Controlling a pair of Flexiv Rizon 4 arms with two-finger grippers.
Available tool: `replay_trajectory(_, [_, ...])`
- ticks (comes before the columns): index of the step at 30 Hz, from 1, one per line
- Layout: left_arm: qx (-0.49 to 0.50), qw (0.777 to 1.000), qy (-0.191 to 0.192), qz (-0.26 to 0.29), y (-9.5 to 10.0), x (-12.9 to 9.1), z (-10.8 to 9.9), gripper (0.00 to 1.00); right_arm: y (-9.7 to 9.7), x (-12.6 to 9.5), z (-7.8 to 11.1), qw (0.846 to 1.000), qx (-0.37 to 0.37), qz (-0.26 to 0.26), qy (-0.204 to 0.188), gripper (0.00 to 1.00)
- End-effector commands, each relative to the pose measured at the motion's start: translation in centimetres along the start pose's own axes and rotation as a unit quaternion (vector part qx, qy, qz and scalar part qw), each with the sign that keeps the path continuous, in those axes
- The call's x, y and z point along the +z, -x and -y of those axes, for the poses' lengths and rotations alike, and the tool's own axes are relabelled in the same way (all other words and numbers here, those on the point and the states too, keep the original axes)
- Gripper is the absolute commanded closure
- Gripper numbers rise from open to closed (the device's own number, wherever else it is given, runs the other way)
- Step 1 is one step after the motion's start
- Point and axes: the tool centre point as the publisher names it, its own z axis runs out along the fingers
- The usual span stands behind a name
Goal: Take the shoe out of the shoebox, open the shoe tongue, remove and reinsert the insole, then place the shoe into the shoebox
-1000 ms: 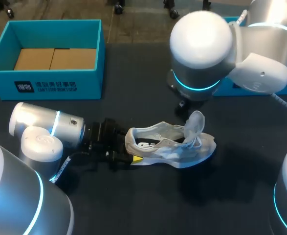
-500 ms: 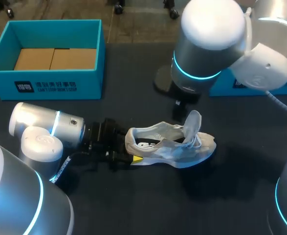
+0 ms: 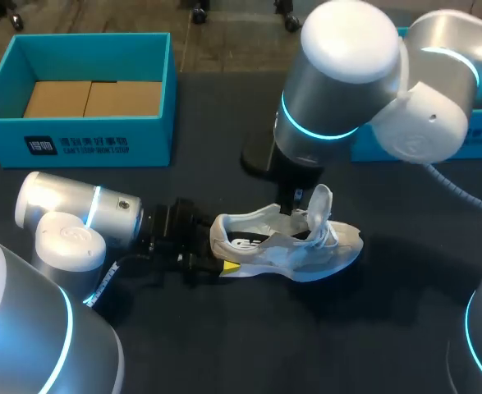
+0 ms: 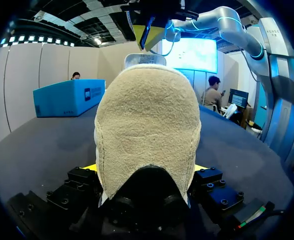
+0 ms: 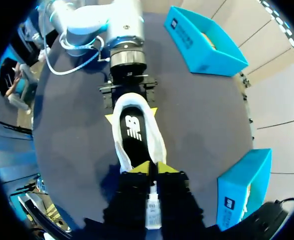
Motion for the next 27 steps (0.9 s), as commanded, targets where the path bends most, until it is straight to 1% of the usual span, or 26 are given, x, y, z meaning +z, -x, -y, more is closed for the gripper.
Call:
replay_trajectory(1, [0.0,1.0,0.001,0.001,0.0,0.0,0.0,1.0,-0.2,3.1,-0.2,1.0,-0.001,-0.02,0.013,1.0])
replay_trajectory(7, [0.0,1.0,0.001,0.001,0.0,0.0,0.0,1.0,-1.5,5.5,-0.5,0.998,-0.006,-0.057,0.035,1.0])
replay_trajectory(27, [0.0,1.0,0.001,0.001,0.0,0.0,0.0,1.0,-1.5,5.5,-0.5,0.998,-0.006,-0.057,0.035,1.0])
